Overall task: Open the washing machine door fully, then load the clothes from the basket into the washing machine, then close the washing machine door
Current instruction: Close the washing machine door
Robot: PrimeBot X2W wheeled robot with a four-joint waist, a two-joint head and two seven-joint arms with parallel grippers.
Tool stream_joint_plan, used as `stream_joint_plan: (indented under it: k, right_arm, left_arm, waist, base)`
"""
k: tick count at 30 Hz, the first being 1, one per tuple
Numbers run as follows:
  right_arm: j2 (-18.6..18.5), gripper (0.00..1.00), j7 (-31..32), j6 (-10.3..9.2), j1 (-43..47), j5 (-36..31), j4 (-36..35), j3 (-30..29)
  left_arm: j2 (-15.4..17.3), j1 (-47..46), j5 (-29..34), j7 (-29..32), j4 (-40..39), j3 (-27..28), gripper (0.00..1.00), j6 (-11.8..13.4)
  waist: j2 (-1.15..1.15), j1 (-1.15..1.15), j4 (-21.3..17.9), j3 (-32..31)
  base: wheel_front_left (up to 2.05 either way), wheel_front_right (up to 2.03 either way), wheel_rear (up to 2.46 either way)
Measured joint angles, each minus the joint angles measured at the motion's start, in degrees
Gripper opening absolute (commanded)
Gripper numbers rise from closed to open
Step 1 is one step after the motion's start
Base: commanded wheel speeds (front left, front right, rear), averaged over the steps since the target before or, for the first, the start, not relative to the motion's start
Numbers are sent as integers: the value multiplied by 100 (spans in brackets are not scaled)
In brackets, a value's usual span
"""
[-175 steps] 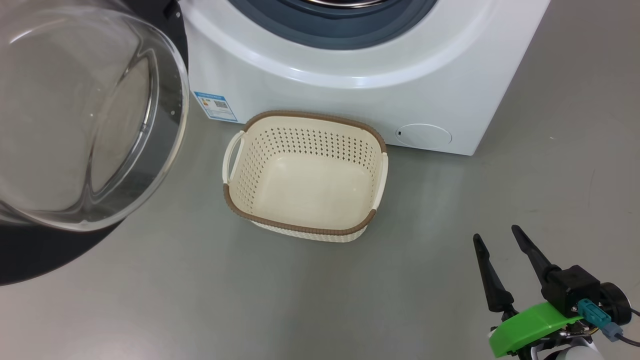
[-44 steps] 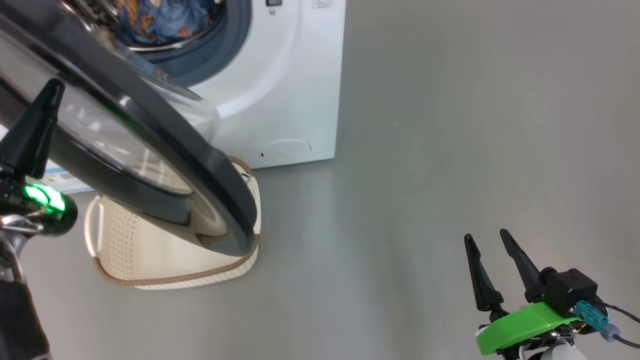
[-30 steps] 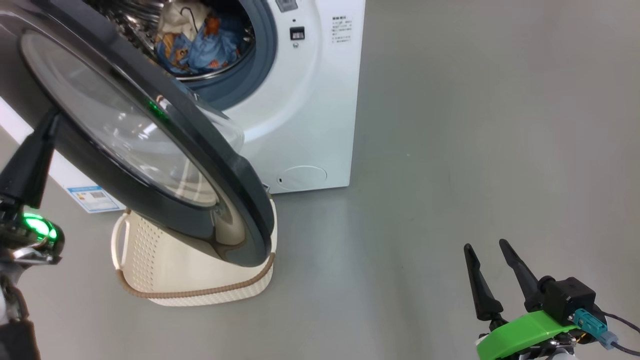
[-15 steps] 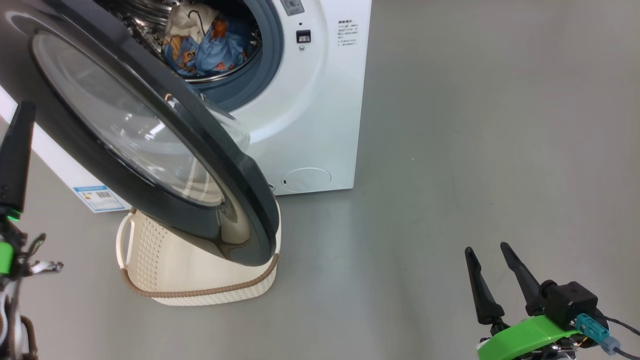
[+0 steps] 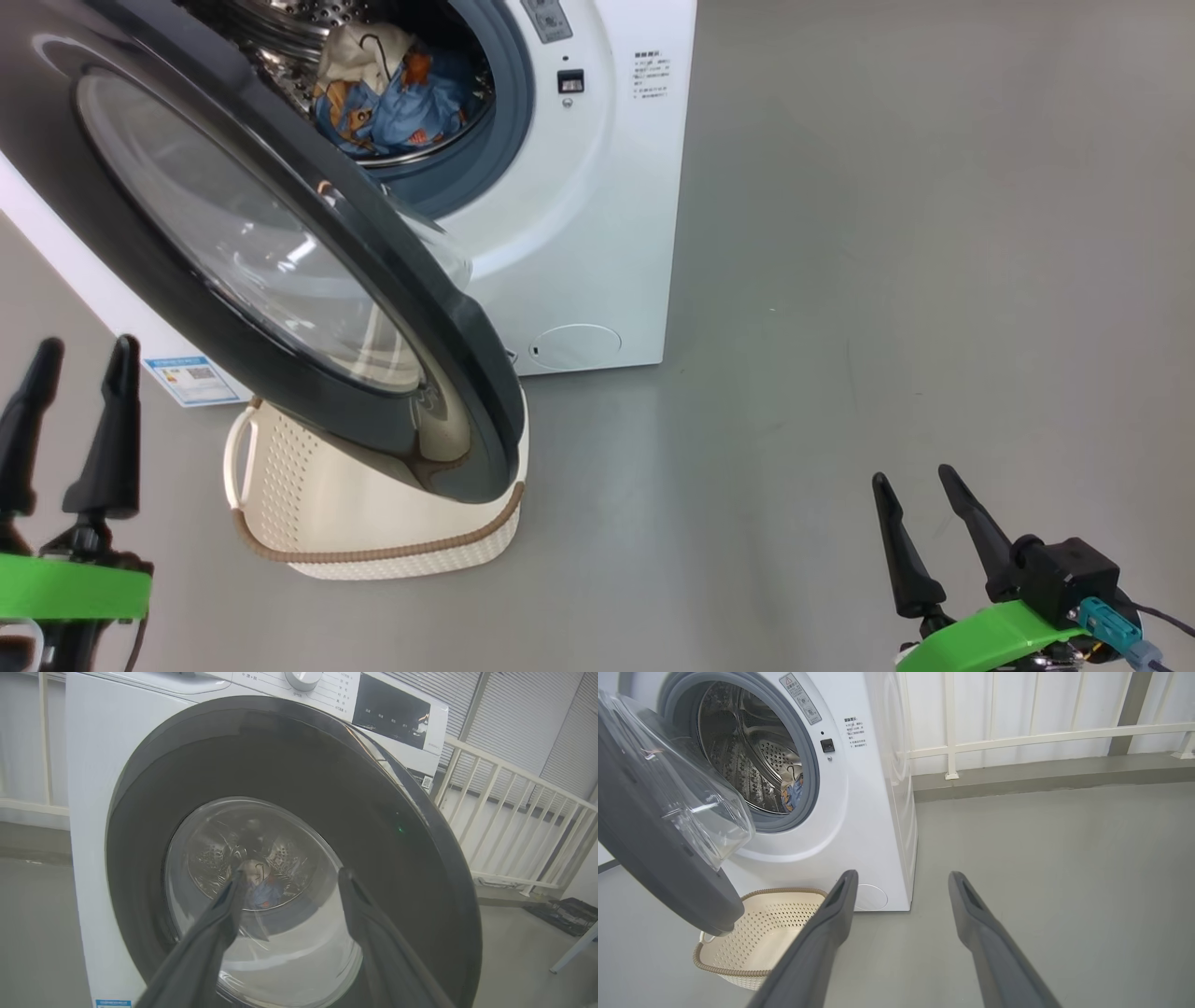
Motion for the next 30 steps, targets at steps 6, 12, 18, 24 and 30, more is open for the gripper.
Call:
stream_joint_plan:
  k: [6, 12, 18, 24, 30]
  right_arm:
    - [3, 100, 0, 0, 21, -8, -15, -10]
    - [4, 100, -1, 0, 27, -8, -74, -8]
    - [7, 100, -1, 0, 112, -21, -127, 0]
    - [7, 100, -1, 0, 110, -24, -191, 23]
    - [7, 100, -2, 0, 109, -31, -240, 41]
  left_arm:
    - [-334, 125, 1367, -16, 89, 398, 100, 0]
    - [-797, 496, 2194, -16, 163, 693, 100, -1]
    - [-1158, 715, 2680, -16, 175, 1023, 100, -1]
    - [-1447, 1045, 2936, -16, 347, 1105, 100, -1]
    - [-1608, 1196, 3205, -16, 432, 1157, 100, -1]
  waist:
    - [0, 0, 6, -30]
    - [0, 0, -10, -65]
    - [0, 0, -40, -57]
    - [0, 0, -88, -21]
    - [0, 0, -112, -15]
  base:
    - [0, 0, 0]
    - [0, 0, 0]
    - [0, 0, 0]
    - [0, 0, 0]
    - [0, 0, 0]
